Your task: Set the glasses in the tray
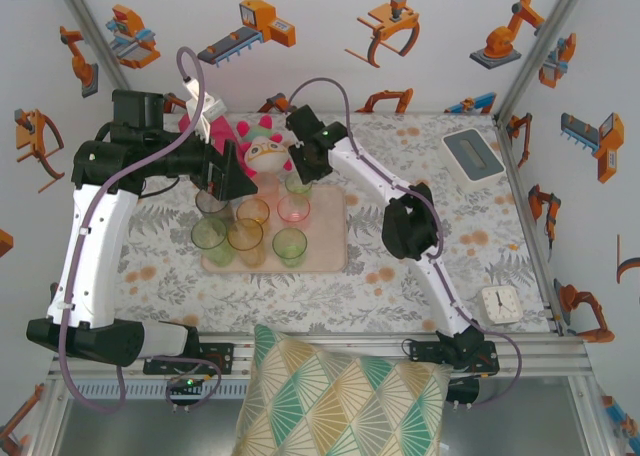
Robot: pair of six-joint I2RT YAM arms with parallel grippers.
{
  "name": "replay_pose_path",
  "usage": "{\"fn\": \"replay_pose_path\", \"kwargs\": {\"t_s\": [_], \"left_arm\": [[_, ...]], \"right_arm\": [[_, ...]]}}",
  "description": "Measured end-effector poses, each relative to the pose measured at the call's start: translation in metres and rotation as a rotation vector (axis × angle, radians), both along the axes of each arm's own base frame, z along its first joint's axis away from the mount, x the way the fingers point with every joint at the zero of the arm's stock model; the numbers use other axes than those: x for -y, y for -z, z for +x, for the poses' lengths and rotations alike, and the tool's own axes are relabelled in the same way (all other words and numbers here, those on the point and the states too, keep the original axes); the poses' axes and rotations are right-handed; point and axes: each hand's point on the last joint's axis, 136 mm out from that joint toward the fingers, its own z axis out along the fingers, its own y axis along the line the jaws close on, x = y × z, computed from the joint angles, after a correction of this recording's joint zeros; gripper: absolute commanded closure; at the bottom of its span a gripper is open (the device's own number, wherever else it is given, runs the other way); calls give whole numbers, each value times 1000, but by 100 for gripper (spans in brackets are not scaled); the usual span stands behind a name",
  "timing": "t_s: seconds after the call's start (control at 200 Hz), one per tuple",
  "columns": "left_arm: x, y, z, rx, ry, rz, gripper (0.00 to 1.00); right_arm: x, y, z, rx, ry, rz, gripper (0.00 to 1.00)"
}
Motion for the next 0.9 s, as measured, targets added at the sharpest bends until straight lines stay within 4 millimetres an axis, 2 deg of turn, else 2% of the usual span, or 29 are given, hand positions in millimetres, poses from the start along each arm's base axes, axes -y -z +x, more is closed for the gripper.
{"fn": "replay_pose_path", "kwargs": {"t_s": [0.305,0.671,0.901], "left_arm": [[0,-1,-1,2,0,-1,3],[0,-1,-1,1,3,-4,3],[0,-1,-1,1,3,-4,3]], "right_arm": [[1,-13,-1,17,-2,11,61],[19,-65,0,121,41,3,55],[21,-72,6,145,73,13,54]]}}
